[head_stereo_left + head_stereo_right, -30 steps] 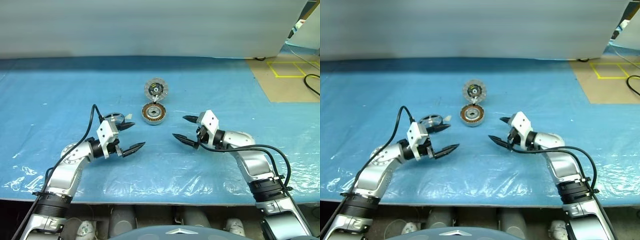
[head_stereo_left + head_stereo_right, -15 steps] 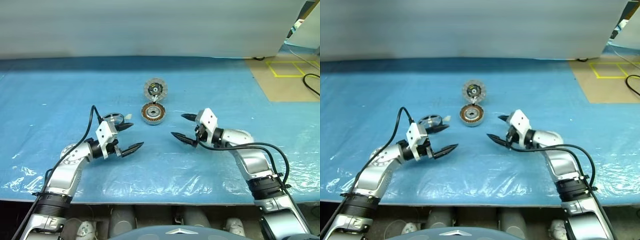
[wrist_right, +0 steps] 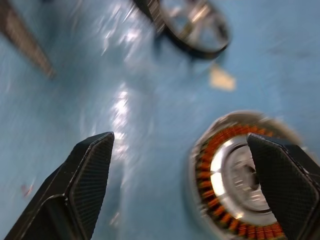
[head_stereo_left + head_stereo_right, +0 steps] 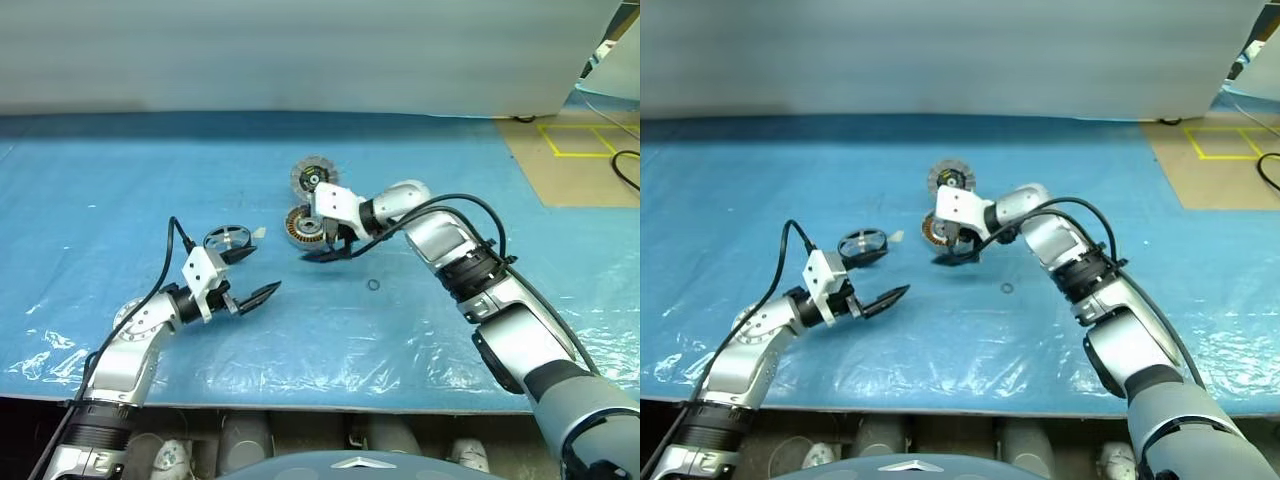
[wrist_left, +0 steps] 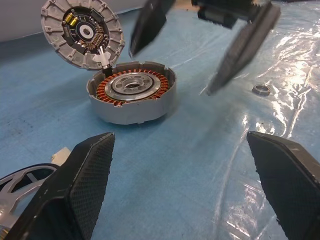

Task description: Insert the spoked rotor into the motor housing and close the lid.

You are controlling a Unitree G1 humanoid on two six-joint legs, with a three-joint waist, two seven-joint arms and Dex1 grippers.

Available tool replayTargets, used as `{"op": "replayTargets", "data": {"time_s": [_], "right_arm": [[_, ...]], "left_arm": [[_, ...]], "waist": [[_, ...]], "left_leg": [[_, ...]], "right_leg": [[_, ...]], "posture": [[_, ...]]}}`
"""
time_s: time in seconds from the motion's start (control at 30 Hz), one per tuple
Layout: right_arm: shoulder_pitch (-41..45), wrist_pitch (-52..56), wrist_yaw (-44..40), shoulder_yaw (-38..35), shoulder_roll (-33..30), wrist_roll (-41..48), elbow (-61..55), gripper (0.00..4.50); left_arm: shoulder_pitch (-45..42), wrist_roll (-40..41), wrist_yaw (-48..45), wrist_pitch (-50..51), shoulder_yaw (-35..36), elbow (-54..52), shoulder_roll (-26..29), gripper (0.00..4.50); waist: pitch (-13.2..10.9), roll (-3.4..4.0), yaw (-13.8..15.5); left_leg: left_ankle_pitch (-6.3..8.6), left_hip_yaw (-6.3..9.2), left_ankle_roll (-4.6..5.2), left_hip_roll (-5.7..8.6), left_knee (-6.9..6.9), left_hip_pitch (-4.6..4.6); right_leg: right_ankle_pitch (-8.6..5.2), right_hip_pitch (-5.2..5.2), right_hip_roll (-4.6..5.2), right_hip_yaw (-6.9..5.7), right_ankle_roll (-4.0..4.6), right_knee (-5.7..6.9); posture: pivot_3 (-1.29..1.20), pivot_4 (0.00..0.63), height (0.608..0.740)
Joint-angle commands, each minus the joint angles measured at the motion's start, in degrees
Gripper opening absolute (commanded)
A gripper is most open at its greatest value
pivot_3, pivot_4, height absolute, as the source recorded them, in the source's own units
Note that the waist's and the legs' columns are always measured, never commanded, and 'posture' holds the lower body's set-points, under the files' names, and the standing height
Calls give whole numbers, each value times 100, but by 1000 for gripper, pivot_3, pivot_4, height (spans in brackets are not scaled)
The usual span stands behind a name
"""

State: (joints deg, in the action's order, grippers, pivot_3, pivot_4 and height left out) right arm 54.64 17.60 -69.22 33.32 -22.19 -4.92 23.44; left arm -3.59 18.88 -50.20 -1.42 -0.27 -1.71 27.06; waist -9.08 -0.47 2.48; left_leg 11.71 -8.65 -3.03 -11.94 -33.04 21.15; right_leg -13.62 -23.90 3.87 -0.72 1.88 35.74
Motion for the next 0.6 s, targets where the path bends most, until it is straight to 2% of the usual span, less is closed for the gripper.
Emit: {"op": "replayTargets", "data": {"time_s": [0.03, 0.27, 0.5, 0.6], "right_arm": [[544, -169, -137, 355, 196, -559, 736, 4500], [1150, -372, 108, 261, 755, -927, 1793, 4500], [1493, -238, -383, -177, 893, -584, 1665, 4500], [1625, -268, -330, -325, 945, -610, 1784, 4500]], "left_arm": [[91, 28, 105, -83, 120, -265, -10, 4471], [294, 11, 185, -155, 113, -337, -48, 4471], [293, 24, 204, -143, 76, -346, -57, 4471], [259, 27, 217, -113, 56, -351, -75, 4471]], "waist": [[0, 0, -9], [0, 0, -23], [0, 1, -11], [0, 1, -11]], "left_leg": [[-1, 0, 2, -1, -1, 0], [8, -9, -13, -18, -20, -7], [3, -11, -4, -23, -23, 2], [-1, -10, 3, -31, -21, 2]], "right_leg": [[1, -3, 0, 0, 1, 3], [-3, -6, -1, -3, 21, 14], [-1, -9, -5, -4, 23, 15], [-3, -10, -10, -10, 26, 15]], "posture": [[0, 150, 740], [0, 150, 740], [0, 150, 740], [0, 150, 740]]}}
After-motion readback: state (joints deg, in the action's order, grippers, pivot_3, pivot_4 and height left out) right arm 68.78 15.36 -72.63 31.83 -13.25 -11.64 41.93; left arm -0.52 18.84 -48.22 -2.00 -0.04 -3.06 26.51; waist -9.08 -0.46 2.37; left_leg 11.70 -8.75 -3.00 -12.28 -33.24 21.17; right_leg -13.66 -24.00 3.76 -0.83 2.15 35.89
